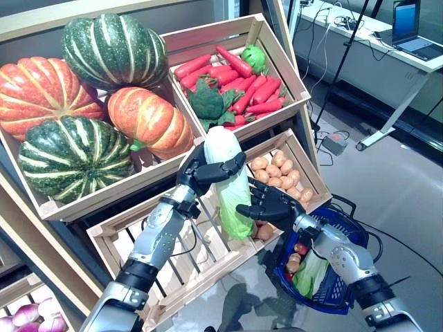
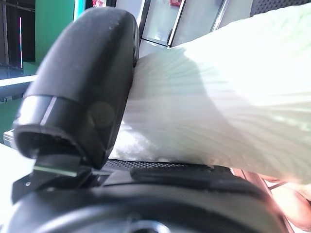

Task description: Put vegetables into the basket

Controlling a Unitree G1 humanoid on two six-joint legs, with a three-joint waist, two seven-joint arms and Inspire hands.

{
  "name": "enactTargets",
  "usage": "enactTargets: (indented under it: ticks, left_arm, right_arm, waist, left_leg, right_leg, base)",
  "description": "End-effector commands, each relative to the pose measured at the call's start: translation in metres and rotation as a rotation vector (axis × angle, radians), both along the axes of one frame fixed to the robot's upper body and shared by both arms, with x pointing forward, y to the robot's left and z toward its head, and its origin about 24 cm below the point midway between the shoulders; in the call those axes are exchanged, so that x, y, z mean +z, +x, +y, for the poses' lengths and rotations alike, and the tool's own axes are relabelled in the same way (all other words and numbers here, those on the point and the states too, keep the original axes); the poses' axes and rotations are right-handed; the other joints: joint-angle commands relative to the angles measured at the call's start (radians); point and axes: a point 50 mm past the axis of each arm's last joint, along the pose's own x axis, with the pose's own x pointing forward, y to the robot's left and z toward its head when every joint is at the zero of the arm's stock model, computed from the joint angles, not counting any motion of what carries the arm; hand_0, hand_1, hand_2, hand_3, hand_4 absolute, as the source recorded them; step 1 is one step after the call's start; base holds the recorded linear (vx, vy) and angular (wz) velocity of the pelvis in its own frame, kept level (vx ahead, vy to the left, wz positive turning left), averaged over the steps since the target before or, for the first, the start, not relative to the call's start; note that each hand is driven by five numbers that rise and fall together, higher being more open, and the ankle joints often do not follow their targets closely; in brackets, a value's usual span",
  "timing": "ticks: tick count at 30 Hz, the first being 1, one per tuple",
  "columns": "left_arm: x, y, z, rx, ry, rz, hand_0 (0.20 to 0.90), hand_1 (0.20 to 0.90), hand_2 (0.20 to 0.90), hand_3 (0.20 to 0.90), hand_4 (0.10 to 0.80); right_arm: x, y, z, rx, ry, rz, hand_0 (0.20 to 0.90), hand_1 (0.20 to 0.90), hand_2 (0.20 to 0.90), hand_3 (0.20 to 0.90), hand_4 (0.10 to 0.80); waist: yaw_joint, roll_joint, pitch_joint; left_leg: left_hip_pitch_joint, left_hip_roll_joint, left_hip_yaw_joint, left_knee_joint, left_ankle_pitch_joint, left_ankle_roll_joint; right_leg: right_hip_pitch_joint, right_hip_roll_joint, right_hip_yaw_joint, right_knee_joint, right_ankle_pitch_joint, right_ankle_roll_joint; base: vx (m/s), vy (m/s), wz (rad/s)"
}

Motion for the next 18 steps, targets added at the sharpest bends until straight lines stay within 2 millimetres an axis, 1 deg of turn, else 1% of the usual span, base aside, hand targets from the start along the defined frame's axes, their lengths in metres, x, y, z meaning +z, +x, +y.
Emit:
enactTargets:
  ticks: [1,5,7,12,14,18]
  left_arm:
    - [0.056,0.004,-0.024,-0.121,-0.184,-0.27,0.3,0.3,0.3,0.3,0.4]
    - [0.054,0.001,-0.035,-0.2,-0.194,-0.262,0.3,0.3,0.3,0.3,0.4]
    - [0.049,-0.001,-0.044,-0.273,-0.22,-0.231,0.3,0.3,0.3,0.3,0.4]
    - [0.039,-0.005,-0.059,-0.366,-0.283,-0.16,0.3,0.3,0.3,0.3,0.4]
    - [0.035,-0.007,-0.065,-0.406,-0.323,-0.141,0.3,0.3,0.3,0.3,0.4]
    - [0.03,-0.015,-0.08,-0.486,-0.368,-0.126,0.3,0.3,0.3,0.3,0.4]
  right_arm:
    - [0.039,0.001,0.032,0.146,0.24,-0.134,0.9,0.9,0.9,0.9,0.8]
    - [0.044,-0.001,0.038,0.18,0.253,-0.149,0.9,0.9,0.9,0.9,0.8]
    - [0.047,-0.001,0.041,0.193,0.248,-0.163,0.9,0.9,0.9,0.9,0.8]
    - [0.056,0.004,0.044,0.187,0.215,-0.217,0.9,0.9,0.9,0.9,0.8]
    - [0.059,0.007,0.044,0.179,0.186,-0.242,0.9,0.9,0.9,0.9,0.8]
    - [0.065,0.014,0.04,0.154,0.072,-0.301,0.9,0.9,0.9,0.9,0.8]
  waist:
    - [0.0,-0.009,-0.118]
    - [-0.003,-0.011,-0.116]
    - [-0.003,-0.012,-0.116]
    - [-0.005,-0.014,-0.118]
    - [-0.006,-0.015,-0.118]
    - [-0.006,-0.016,-0.116]
  left_leg:
    - [-0.014,-0.023,0.009,0.0,-0.066,0.009]
    - [-0.006,-0.022,0.011,0.0,-0.069,0.01]
    - [-0.001,-0.022,0.01,0.0,-0.071,0.01]
    - [0.008,-0.021,0.012,0.0,-0.075,0.011]
    - [0.01,-0.02,0.014,0.0,-0.076,0.012]
    - [0.015,-0.02,0.013,0.0,-0.078,0.012]
  right_leg:
    - [-0.039,0.051,0.007,-0.032,0.027,-0.057]
    - [-0.032,0.055,0.015,-0.032,0.025,-0.06]
    - [-0.028,0.056,0.02,-0.032,0.025,-0.061]
    - [-0.021,0.059,0.031,-0.032,0.024,-0.063]
    - [-0.02,0.059,0.035,-0.032,0.023,-0.063]
    - [-0.016,0.06,0.043,-0.032,0.023,-0.065]
  base:
    - [0.0,0.0,0.0]
    - [0.0,0.0,0.0]
    - [0.0,0.0,0.0]
    - [0.0,0.0,0.0]
    - [0.0,0.0,0.0]
    - [0.002,0.006,-0.02]
